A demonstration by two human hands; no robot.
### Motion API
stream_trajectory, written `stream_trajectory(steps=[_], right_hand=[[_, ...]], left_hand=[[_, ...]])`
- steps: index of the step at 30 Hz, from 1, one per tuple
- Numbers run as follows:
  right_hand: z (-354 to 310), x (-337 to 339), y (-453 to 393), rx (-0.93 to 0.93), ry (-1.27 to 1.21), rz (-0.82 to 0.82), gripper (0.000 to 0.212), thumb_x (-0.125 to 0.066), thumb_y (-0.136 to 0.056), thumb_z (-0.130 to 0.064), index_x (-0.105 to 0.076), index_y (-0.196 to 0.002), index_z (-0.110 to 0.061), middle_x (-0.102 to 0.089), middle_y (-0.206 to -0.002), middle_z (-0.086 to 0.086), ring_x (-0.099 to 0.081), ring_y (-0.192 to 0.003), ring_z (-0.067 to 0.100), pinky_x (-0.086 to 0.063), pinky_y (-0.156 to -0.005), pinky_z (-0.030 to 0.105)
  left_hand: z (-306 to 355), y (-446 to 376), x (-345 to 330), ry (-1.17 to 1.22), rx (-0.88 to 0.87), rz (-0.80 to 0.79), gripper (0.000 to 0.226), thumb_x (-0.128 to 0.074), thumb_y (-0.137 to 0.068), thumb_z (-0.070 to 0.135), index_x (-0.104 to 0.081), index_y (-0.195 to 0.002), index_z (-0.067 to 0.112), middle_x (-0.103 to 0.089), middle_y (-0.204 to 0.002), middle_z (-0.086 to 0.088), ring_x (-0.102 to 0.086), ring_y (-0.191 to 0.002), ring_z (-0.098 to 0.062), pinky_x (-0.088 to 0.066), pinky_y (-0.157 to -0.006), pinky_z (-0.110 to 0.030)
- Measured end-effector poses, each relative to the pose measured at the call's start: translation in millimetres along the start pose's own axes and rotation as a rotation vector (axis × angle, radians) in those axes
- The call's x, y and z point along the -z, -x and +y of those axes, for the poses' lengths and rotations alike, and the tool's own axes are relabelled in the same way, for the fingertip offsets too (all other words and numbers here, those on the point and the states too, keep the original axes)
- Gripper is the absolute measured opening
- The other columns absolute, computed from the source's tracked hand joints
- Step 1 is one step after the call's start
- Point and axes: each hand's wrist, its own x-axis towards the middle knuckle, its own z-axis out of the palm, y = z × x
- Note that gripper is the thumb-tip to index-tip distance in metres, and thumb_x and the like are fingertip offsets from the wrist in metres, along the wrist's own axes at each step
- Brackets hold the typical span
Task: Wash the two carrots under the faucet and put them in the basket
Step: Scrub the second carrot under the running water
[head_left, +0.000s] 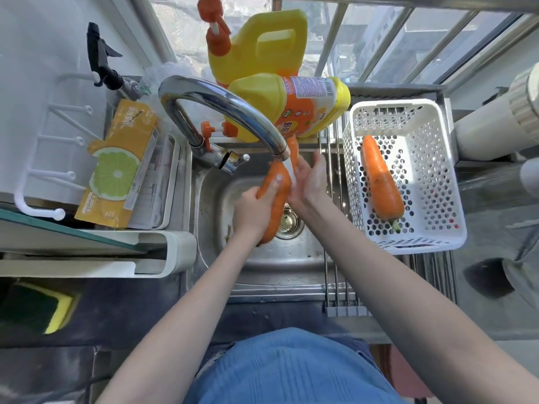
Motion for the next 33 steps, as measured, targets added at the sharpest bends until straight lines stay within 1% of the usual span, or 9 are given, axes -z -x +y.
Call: stream_trajectory(steps=[3,5,7,10,17,21,24,28,33], right_hand=[[24.4,6.5,8.7,0.160,0.458,0.141,0.060,-0.019,-0.104,-0.047,-0.062,-0.115,-0.007,-0.068,-0.098,0.007,-0.064,-0.091,0.019,-0.050,-0.086,0.028],[40.6,13.8,27.0,0.420,0.642,0.245,0.046,-0.024,-0.106,-0.035,-0.055,-0.121,-0.005,-0.062,-0.089,-0.004,-0.058,-0.077,0.003,-0.043,-0.072,0.012],[65.2,30.3,45.0,0.611,0.670,0.170,0.036,-0.032,-0.106,-0.028,-0.046,-0.130,-0.005,-0.060,-0.098,-0.008,-0.057,-0.081,-0.008,-0.042,-0.069,0.010],[86.8,50.8,50.8,0.679,0.679,0.031,0.051,-0.040,-0.102,-0.024,-0.028,-0.147,-0.003,-0.048,-0.136,-0.001,-0.044,-0.115,-0.020,-0.037,-0.092,0.004],[68.7,88.5,31.5,1.001,1.114,-0.393,0.056,-0.046,-0.095,-0.025,-0.038,-0.144,-0.001,-0.036,-0.152,0.016,-0.028,-0.145,0.028,-0.029,-0.116,0.050],[75.2,84.7,44.7,0.916,1.002,-0.292,0.041,-0.036,-0.101,-0.023,-0.052,-0.136,-0.008,-0.044,-0.147,0.001,-0.031,-0.143,0.015,-0.026,-0.118,0.034],[63.2,55.4,51.1,0.550,0.588,-0.034,0.033,-0.038,-0.104,-0.025,-0.051,-0.134,-0.016,-0.055,-0.129,-0.010,-0.053,-0.121,0.004,-0.044,-0.098,0.017],[17.2,38.2,6.1,0.049,0.282,-0.012,0.033,-0.065,-0.091,-0.029,-0.058,-0.114,-0.008,-0.069,-0.093,0.006,-0.067,-0.081,0.016,-0.055,-0.075,0.030],[-4.2,13.0,-14.8,-0.050,0.123,-0.050,0.026,-0.074,-0.081,-0.028,-0.058,-0.091,-0.010,-0.056,-0.059,0.005,-0.054,-0.043,0.017,-0.049,-0.046,0.025]], left_hand=[[1.5,5.1,-14.5,0.167,0.029,-0.030,0.065,-0.036,-0.089,0.070,-0.071,-0.079,0.015,-0.071,-0.081,-0.006,-0.067,-0.083,-0.025,-0.053,-0.074,-0.036],[5.3,10.5,-20.9,0.173,0.022,-0.045,0.066,-0.033,-0.093,0.065,-0.070,-0.078,0.013,-0.070,-0.080,-0.006,-0.065,-0.079,-0.023,-0.049,-0.072,-0.033],[11.4,7.4,-23.7,0.200,0.077,-0.051,0.064,-0.032,-0.094,0.064,-0.066,-0.072,0.015,-0.069,-0.077,-0.006,-0.064,-0.078,-0.022,-0.050,-0.074,-0.034],[19.5,1.7,-26.3,0.255,0.221,-0.069,0.063,-0.033,-0.089,0.072,-0.063,-0.076,0.018,-0.070,-0.088,-0.009,-0.067,-0.086,-0.025,-0.053,-0.087,-0.043],[12.3,8.7,-25.5,0.739,0.706,-0.215,0.064,-0.034,-0.089,0.071,-0.066,-0.100,0.017,-0.067,-0.095,-0.010,-0.064,-0.086,-0.026,-0.050,-0.078,-0.039],[13.3,9.9,-21.7,0.770,0.662,-0.302,0.058,-0.039,-0.090,0.067,-0.067,-0.093,0.017,-0.067,-0.089,-0.004,-0.063,-0.079,-0.019,-0.048,-0.067,-0.034],[15.5,8.9,-17.5,0.670,0.500,-0.325,0.054,-0.046,-0.086,0.069,-0.069,-0.096,0.021,-0.072,-0.092,-0.005,-0.067,-0.086,-0.021,-0.054,-0.083,-0.042],[8.3,3.6,-8.1,0.147,0.184,-0.349,0.056,-0.052,-0.074,0.077,-0.068,-0.092,0.027,-0.073,-0.097,-0.007,-0.069,-0.089,-0.023,-0.054,-0.089,-0.044],[2.0,11.5,8.7,0.475,0.348,-0.588,0.035,-0.063,-0.084,0.045,-0.061,-0.107,0.019,-0.071,-0.106,-0.013,-0.070,-0.090,-0.028,-0.056,-0.083,-0.045]])
